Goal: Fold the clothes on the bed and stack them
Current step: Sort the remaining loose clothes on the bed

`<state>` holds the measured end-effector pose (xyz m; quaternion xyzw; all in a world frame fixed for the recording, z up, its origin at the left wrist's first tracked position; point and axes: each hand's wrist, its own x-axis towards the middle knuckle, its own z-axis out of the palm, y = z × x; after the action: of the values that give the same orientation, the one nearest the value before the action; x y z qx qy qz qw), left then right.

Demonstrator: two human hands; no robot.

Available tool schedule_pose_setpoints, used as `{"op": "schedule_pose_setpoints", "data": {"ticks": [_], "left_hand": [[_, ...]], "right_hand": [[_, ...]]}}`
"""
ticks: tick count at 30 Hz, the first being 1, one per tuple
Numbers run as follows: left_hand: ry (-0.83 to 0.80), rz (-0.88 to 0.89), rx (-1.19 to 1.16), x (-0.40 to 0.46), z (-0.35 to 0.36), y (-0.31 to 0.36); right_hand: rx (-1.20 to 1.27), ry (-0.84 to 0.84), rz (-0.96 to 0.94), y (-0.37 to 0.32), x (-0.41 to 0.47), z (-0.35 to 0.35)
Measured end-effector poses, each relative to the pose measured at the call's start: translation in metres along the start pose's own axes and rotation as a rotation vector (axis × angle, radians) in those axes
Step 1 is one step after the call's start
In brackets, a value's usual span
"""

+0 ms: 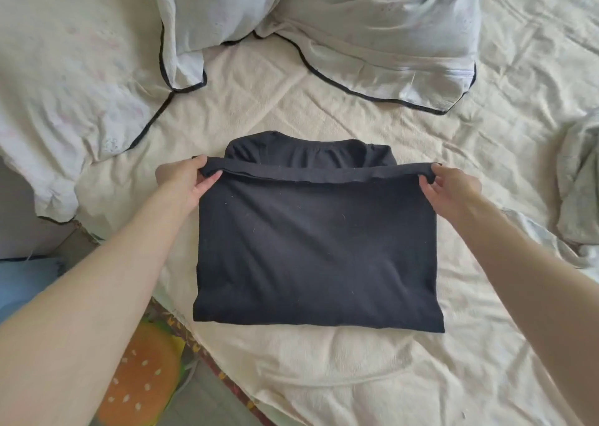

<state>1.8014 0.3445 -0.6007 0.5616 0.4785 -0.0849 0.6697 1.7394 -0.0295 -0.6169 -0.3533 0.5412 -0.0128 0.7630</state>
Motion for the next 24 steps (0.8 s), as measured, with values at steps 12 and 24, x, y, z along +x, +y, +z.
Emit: {"op": "schedule_pose_setpoints", "data": {"ticks": [12, 24], "left_hand": [[-0.099, 0.334, 0.311, 0.012, 0.020, -0.014], [-0.272, 0.766, 1.688, 0.005, -0.023, -0.069]], "right_hand": [[-0.518, 0.041, -0.217, 0.019, 0.021, 0.026], [-1.737, -0.143, -0.616, 0.055, 0.007, -0.051]]}}
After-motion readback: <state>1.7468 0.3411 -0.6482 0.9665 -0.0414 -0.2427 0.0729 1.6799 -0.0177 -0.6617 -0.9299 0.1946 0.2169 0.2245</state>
